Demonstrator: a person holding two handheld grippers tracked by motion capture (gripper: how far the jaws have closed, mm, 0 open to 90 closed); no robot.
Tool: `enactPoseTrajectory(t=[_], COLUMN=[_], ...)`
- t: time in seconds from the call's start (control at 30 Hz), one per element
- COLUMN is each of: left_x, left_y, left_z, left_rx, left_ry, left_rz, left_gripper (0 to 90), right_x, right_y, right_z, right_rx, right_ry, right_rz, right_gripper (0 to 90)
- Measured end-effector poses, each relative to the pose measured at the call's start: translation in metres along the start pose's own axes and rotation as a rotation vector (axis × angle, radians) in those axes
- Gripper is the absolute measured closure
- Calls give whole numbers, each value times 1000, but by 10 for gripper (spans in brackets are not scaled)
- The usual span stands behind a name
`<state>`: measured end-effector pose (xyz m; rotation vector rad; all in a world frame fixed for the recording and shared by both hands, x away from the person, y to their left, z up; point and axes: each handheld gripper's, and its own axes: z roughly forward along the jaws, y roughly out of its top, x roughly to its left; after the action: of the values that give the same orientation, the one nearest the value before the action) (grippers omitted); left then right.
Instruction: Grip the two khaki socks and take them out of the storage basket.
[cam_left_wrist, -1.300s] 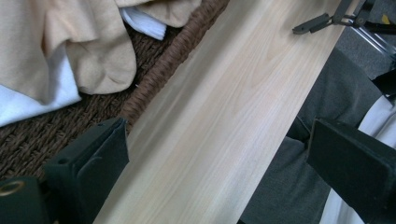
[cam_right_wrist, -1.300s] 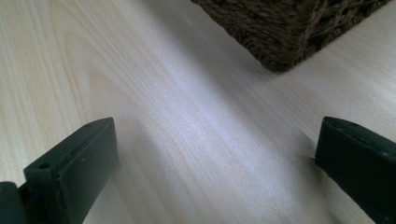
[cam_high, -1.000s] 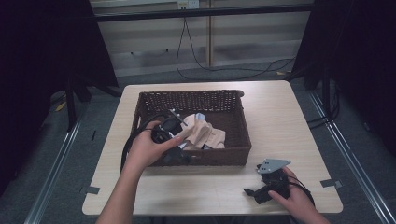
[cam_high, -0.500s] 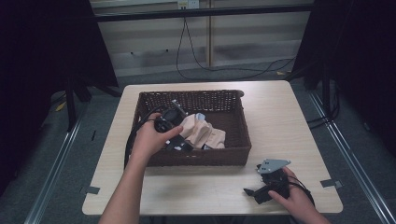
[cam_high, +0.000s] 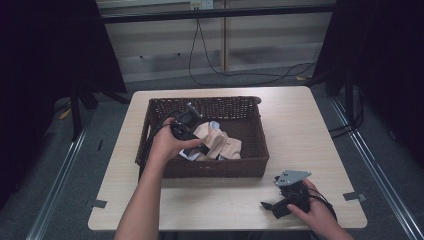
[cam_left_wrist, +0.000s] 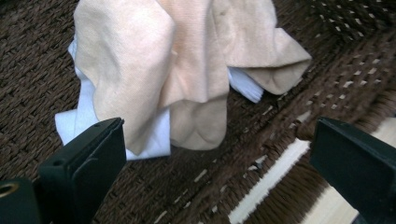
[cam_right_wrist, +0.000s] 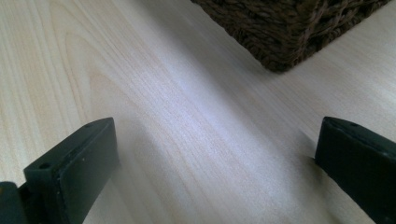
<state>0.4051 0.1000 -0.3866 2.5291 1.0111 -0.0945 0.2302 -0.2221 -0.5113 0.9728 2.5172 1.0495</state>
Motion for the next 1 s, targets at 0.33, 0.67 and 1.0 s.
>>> enactPoseTrajectory(t=[0.33,0.67,1.0], left_x=[18,31,36], left_y=[8,13,15], left_z=[14,27,36], left_rx=[-1,13,26], left_ry=[41,80,107], left_rz=[-45,-78,-68], left_gripper=[124,242,484], right_x=[0,0,0], right_y=[0,0,0], right_z=[0,0,0], right_rx=[1,0,0], right_ry=[1,-1,0], right_rz=[2,1,2], right_gripper=[0,0,0])
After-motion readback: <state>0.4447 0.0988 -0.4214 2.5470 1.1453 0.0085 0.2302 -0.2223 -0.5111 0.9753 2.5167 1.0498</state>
